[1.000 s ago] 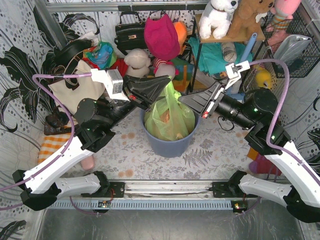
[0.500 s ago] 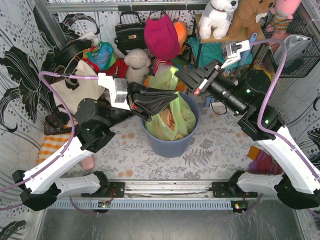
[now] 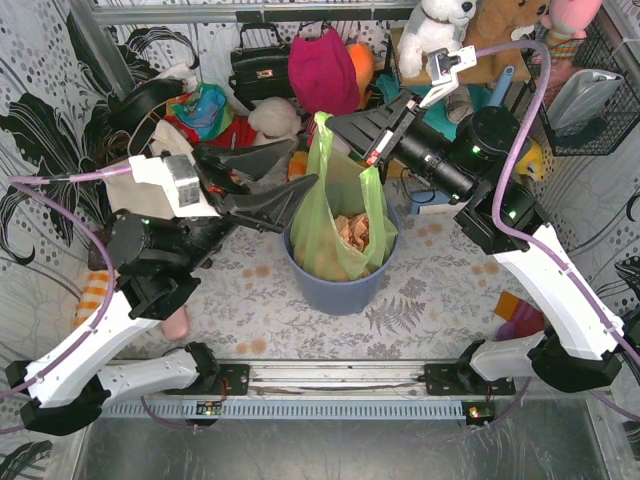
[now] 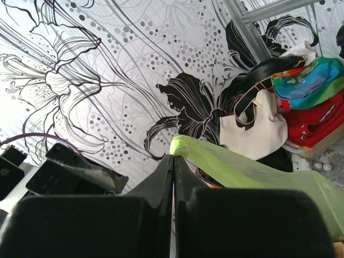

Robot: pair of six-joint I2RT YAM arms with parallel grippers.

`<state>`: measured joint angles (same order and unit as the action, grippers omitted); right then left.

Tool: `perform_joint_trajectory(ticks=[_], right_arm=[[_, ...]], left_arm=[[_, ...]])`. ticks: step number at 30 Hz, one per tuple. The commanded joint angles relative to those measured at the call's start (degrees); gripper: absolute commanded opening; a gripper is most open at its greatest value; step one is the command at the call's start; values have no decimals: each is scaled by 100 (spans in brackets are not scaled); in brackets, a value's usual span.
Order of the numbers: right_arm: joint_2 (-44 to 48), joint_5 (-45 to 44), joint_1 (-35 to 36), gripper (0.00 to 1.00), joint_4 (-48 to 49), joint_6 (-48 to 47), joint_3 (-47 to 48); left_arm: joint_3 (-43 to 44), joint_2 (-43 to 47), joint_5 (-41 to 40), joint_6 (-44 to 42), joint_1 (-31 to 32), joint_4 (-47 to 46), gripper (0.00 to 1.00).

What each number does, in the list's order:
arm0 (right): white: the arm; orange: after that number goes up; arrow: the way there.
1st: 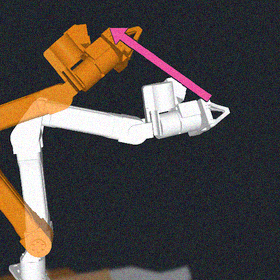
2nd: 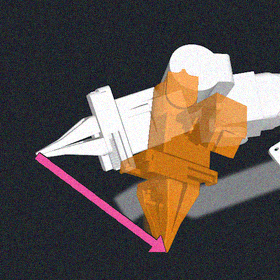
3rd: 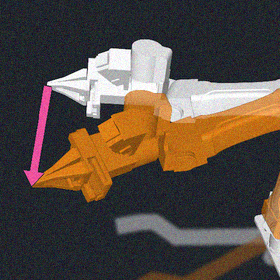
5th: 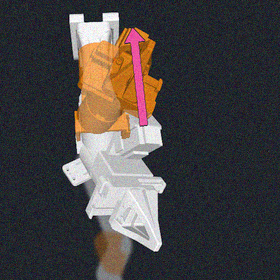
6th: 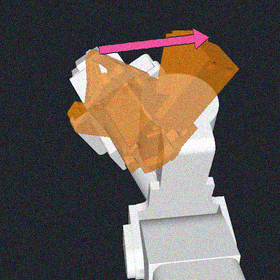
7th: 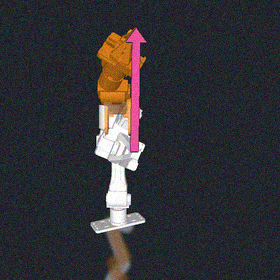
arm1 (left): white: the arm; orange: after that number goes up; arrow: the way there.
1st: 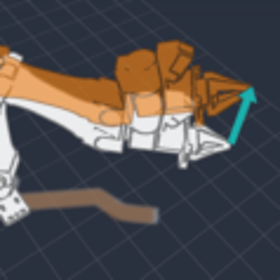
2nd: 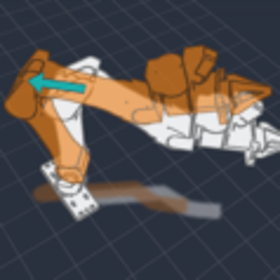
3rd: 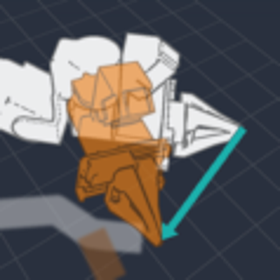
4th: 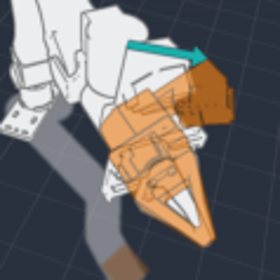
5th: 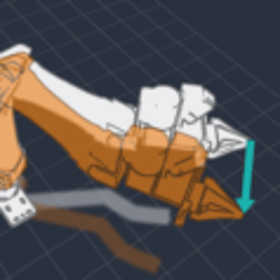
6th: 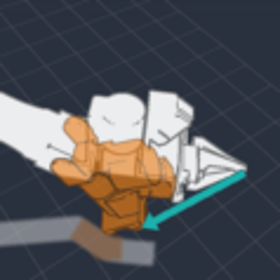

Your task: Tie the trash bag

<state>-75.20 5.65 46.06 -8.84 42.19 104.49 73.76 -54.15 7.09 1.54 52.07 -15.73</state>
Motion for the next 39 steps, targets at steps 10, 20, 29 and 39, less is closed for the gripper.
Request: perform_joint_trajectory(ticks=[10, 20, 29, 39], right_arm=[[-238, 573, 34, 0, -116, 29, 680], [-92, 714, 34, 0, -318, 70, 595], [-98, 621, 34, 16, -634, -329, 729], [-871, 785, 34, 60, -2860, -1978, 2893]], left_arm=[[-9, -526, -509, -821, -68, 161, 86], [4, -988, 642, -233, -1037, -455, 82], [-225, -888, 2276, 269, -1516, -486, 29], [192, -1239, 3369, 392, -1639, 18, 0]])
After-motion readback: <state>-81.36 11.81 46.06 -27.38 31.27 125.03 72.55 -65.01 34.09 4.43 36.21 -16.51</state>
